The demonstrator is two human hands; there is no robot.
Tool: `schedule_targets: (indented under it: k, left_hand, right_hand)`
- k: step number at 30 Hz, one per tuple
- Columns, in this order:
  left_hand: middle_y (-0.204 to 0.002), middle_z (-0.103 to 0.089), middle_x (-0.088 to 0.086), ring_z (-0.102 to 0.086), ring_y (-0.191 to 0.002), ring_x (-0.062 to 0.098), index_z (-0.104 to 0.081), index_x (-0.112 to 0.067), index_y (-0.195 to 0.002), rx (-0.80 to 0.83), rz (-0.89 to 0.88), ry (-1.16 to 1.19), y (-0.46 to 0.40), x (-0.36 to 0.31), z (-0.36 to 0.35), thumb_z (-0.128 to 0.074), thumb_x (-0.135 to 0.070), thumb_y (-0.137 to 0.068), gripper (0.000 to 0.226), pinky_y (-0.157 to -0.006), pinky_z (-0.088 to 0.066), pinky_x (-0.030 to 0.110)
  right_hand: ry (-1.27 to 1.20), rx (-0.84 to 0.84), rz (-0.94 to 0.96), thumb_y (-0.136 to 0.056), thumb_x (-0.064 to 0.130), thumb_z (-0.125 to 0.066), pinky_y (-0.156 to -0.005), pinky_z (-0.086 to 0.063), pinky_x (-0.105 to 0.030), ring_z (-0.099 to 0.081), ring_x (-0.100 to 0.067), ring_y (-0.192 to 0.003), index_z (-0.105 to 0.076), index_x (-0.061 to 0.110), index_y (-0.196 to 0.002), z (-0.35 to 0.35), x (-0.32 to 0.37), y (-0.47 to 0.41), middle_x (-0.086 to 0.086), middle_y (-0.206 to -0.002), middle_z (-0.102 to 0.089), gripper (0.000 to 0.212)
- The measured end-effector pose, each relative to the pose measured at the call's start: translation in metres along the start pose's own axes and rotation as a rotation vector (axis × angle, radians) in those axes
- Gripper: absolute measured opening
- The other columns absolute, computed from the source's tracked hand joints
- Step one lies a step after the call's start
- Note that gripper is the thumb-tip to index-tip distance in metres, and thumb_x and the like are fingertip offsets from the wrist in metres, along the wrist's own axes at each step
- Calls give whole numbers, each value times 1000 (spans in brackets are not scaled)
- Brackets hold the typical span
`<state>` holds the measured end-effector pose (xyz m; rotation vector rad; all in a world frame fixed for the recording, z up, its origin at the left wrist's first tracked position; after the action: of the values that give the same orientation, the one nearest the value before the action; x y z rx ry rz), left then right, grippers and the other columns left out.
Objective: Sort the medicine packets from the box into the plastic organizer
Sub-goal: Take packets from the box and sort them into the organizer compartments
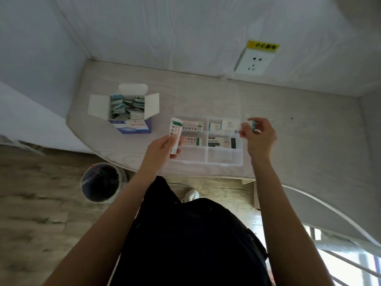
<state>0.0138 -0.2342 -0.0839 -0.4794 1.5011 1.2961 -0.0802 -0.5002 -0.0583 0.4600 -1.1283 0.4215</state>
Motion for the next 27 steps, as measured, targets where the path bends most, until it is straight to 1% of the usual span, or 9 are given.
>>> schedule_targets:
  k: [2,4,6,11,14,17,22,25,27]
  left_hand:
    - [-92,-65,6,-62,-58,0,-61,-9,-112,-16,7,-40,-5,2,1,-43,-24,-98,27,-67,-54,25]
    - [-98,-65,9,-61,-59,1,-60,-12,-111,9,2,-81,-8,2,-1,-44,-25,-98,25,-72,-54,30]
    - [-100,-66,7,-62,-62,2,-60,-15,-111,39,-5,-87,-7,1,-4,-44,-25,-98,24,-70,-54,26]
    - [-90,-66,1,-60,-67,7,-64,-17,-105,71,22,-28,-7,5,-6,-43,-26,-98,24,-71,-53,24]
    - [-90,-66,5,-60,-61,1,-64,-19,-97,65,31,11,-7,5,-5,-42,-24,-98,22,-67,-53,21]
    - [-86,-65,1,-60,-57,-2,-62,-14,-101,59,36,39,-7,2,-7,-41,-21,-99,23,-60,-52,14]
    - [-86,-65,0,-61,-58,-1,-62,-9,-108,75,40,43,-9,0,-13,-42,-25,-98,27,-60,-52,14]
    - [-85,-65,-1,-61,-59,-2,-61,-9,-110,97,44,34,-9,-1,-18,-41,-25,-98,28,-60,-53,14]
    - [-86,-64,-2,-61,-59,-3,-60,-9,-113,105,41,27,-9,-2,-19,-41,-25,-98,29,-59,-52,13]
  right_hand:
    - [147,13,58,-85,8,-65,-56,-54,-17,-63,0,-56,-59,12,-94,-4,4,-9,-8,-85,-65,11]
    - [284,86,88,-87,13,-65,-58,-55,-22,-66,-8,-64,-60,13,-97,-19,6,-11,-7,-90,-67,12]
    - [398,143,119,-87,16,-65,-64,-56,-32,-67,-17,-71,-60,15,-99,-32,8,-12,-5,-91,-67,13]
    - [1092,290,391,-93,32,-54,-62,-37,-27,-60,-21,-80,-58,19,-100,-58,24,-10,-1,-90,-64,16]
    - [1332,348,546,-97,34,-48,-60,-33,-27,-58,-17,-83,-61,19,-103,-69,32,-11,1,-91,-63,21]
    - [1488,424,595,-96,37,-49,-57,-33,-25,-52,-15,-70,-66,20,-99,-79,31,-12,2,-80,-61,25]
    - [1594,561,738,-94,41,-51,-53,-29,-24,-43,-13,-61,-67,15,-87,-90,35,-15,4,-56,-34,31]
    - [1606,628,768,-90,49,-52,-59,-34,-25,-48,-15,-63,-68,14,-92,-95,33,-17,3,-64,-49,38]
    - [1561,667,746,-89,51,-52,-62,-38,-25,-58,-18,-73,-68,16,-101,-96,30,-20,-1,-84,-64,40]
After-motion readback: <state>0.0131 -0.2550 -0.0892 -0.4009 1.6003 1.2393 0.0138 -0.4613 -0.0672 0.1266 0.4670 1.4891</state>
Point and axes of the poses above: each hand's wrist, its own y-axis away from the middle knuckle, its own z-axis out of the back of the hand, x = y × z, the point moved 8 cm from there along -y, towards the middle knuckle
